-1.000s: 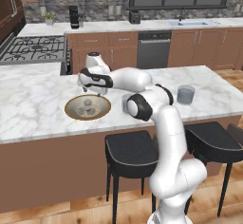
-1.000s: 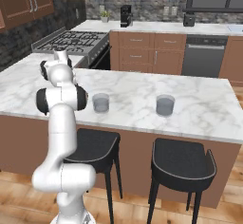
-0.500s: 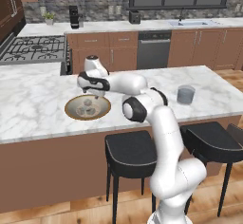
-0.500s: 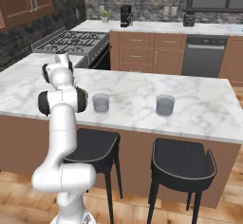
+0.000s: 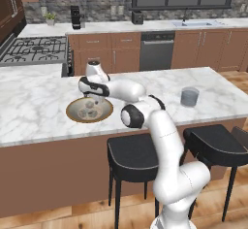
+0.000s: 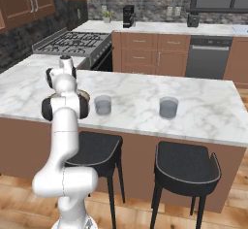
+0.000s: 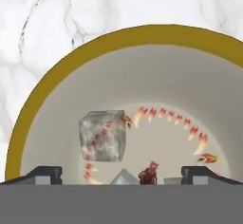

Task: There are four ice cubes in the ice bowl. Place two ice cubes in each glass of water.

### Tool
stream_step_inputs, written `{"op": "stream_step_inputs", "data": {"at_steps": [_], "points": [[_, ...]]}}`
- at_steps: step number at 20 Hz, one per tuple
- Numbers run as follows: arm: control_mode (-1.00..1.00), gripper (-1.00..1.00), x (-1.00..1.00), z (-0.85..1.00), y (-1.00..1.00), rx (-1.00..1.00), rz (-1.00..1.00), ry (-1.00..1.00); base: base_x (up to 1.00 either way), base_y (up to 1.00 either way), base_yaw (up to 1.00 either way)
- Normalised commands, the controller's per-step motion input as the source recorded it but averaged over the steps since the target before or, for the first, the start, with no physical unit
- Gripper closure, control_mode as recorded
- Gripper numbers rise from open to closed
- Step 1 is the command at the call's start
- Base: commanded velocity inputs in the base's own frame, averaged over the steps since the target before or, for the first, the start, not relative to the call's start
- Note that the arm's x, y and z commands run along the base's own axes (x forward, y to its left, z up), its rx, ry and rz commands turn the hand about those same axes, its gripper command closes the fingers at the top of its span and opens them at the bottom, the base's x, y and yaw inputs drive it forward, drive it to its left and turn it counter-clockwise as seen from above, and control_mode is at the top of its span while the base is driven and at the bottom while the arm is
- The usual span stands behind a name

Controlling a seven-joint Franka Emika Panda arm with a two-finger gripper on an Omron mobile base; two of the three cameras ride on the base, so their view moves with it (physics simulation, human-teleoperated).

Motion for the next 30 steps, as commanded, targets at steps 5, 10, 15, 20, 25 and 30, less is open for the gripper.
{"op": "stream_step_inputs", "data": {"at_steps": [5,10,15,20,25,30], "points": [[-1.0,-1.0,0.19,-0.17,0.01,0.07,0.0,0.06,0.0,0.0,0.0],[-1.0,-1.0,0.12,-0.12,0.01,0.03,0.0,0.0,0.0,0.0,0.0],[-1.0,-1.0,0.02,-0.15,0.06,0.04,0.0,0.01,0.0,0.0,0.0],[-1.0,-1.0,0.09,-0.18,0.06,0.04,0.0,0.04,0.0,0.0,0.0],[-1.0,-1.0,0.17,-0.11,0.01,0.0,0.0,0.0,0.0,0.0,0.0],[-1.0,-1.0,0.16,-0.14,0.04,0.0,0.0,0.01,0.0,0.0,0.0]]}}
